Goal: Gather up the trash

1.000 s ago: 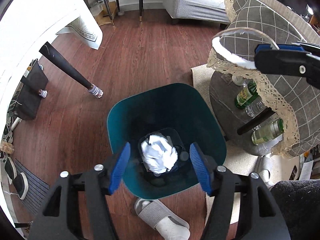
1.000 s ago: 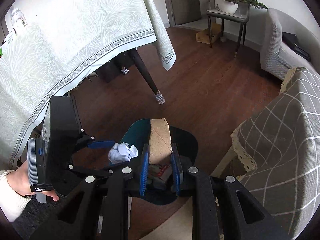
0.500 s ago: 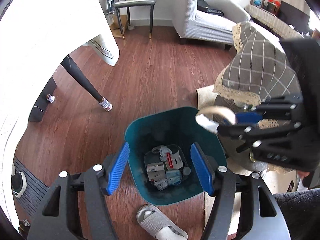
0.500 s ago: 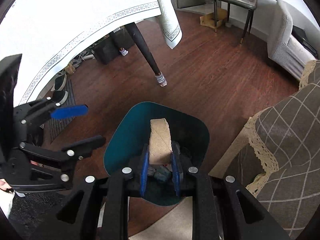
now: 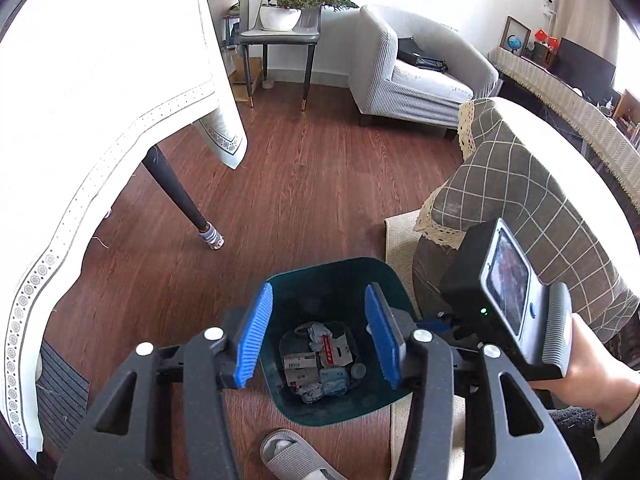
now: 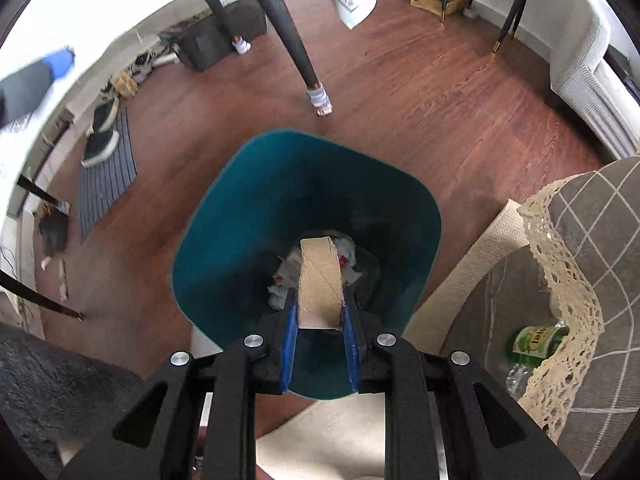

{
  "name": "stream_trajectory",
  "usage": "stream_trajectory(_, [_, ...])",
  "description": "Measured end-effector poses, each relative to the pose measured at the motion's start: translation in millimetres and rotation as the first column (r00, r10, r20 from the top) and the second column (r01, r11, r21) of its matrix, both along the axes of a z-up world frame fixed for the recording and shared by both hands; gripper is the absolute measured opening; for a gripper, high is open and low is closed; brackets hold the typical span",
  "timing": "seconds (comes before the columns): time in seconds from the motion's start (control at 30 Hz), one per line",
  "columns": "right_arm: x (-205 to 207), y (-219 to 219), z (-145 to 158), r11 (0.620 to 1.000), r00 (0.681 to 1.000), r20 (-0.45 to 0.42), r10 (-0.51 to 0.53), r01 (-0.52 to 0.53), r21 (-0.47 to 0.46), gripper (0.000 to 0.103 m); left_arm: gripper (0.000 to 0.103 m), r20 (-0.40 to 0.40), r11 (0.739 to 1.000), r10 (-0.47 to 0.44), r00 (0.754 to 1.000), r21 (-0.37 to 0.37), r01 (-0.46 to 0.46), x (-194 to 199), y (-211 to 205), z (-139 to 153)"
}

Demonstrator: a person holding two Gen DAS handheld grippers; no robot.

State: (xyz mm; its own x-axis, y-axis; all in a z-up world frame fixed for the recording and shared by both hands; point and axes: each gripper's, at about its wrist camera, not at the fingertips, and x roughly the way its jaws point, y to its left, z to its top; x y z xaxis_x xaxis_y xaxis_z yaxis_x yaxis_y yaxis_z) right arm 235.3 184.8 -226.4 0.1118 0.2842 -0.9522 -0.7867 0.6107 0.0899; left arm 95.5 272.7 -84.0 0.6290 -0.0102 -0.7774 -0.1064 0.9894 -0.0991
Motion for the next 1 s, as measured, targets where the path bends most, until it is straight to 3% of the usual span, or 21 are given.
stream_trajectory(0.1, [-0.7,-1.7,-10.7,1.0,0.999,-0.034,0.009,-0.01,-0.018,0.022,0.044,0.018,1.0,0.0,1.0,-0.011,0.001,0.7,-0.1,6.3])
stream_trajectory(0.2, [-1.2,-4.0,-19.4,0.999,0.999,-0.052,0.011,-0.013,-0.041,0.04,0.044,0.037,1.0,0.002,0.999,-0.011,-0.001,0.3,-2.6,12.9])
stream_trajectory(0.47, [-0.6,-14.0,-8.9,1.0,1.0,-0.018,-0.008,0.007,-0.016,0.04,0.044,0.073,0.999,0.02,0.997,-0.027,-0.018,-1.5,-2.1,27.3])
stream_trajectory(0.73, [-7.9,-20.8,30.3,0.997,0.998,0.052,-0.026,0.022,0.076,0.04,0.047,0.124,0.999,0.029,0.992,-0.022,-0.026,-3.9,-11.6,50.5])
stream_trajectory(1.0, [-14.9,-42.1,88.2,0.974,0.98,0.161,-0.117,0.083,0.209,0.041,0.061,0.172,0.998,0.057,0.983,-0.015,-0.056,-4.4,-20.8,70.0])
